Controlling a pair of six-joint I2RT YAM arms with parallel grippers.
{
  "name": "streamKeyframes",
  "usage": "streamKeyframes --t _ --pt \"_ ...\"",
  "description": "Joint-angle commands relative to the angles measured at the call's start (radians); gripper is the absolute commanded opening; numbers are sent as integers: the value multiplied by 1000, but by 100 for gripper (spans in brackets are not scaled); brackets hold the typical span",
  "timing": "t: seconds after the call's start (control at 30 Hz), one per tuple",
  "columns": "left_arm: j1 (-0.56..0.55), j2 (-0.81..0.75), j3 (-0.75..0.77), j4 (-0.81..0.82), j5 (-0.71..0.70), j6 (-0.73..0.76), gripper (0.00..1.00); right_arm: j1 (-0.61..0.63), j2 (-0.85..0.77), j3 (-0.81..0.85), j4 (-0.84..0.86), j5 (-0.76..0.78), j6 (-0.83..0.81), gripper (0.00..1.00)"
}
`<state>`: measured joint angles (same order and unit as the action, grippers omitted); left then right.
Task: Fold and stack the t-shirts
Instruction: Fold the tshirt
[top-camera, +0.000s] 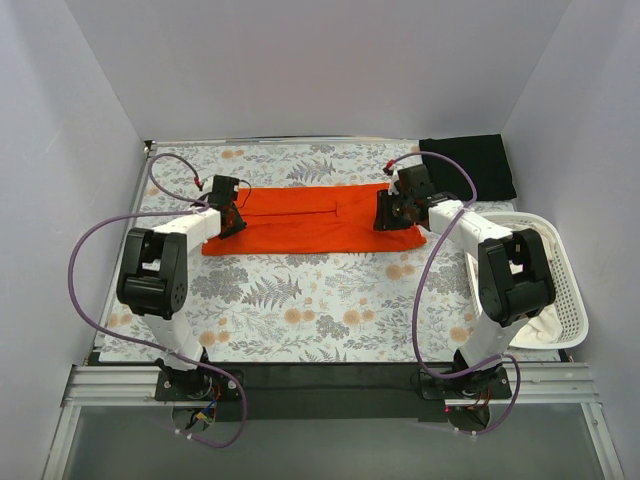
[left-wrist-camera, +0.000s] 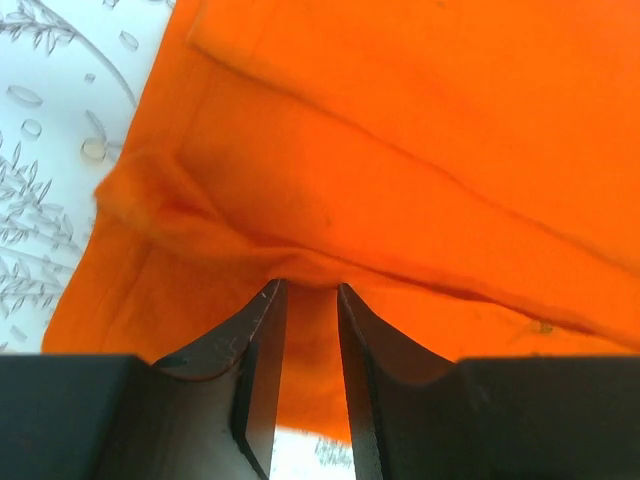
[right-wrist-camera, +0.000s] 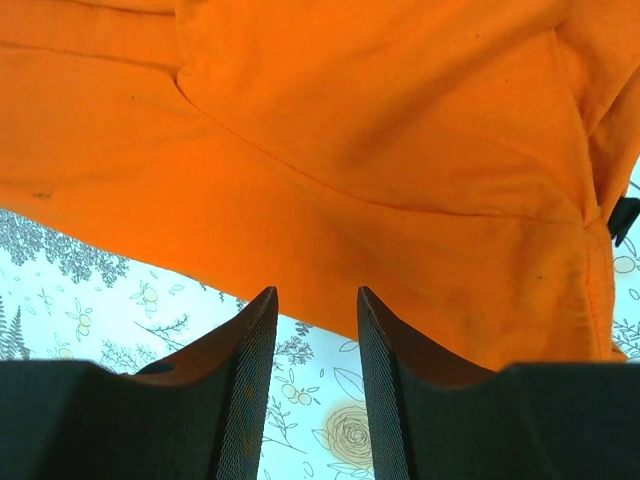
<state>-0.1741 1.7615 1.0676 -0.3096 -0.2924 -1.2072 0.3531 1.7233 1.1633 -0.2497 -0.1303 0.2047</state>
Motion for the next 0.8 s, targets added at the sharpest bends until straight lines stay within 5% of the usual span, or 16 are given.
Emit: streamKeyframes --t 0.0,0.33,0.6,0.77 --pt "-4 71 90 9 -66 3 27 -3 -45 -13 58 -19 -21 38" --pt "2 201 262 26 -131 43 28 -6 -42 -10 58 11 -34 38" --pt "4 -106 99 33 -177 21 49 -42 -19 33 59 38 -22 38" --pt "39 -267 -84 47 -136 -34 52 -92 -59 -17 64 20 13 38"
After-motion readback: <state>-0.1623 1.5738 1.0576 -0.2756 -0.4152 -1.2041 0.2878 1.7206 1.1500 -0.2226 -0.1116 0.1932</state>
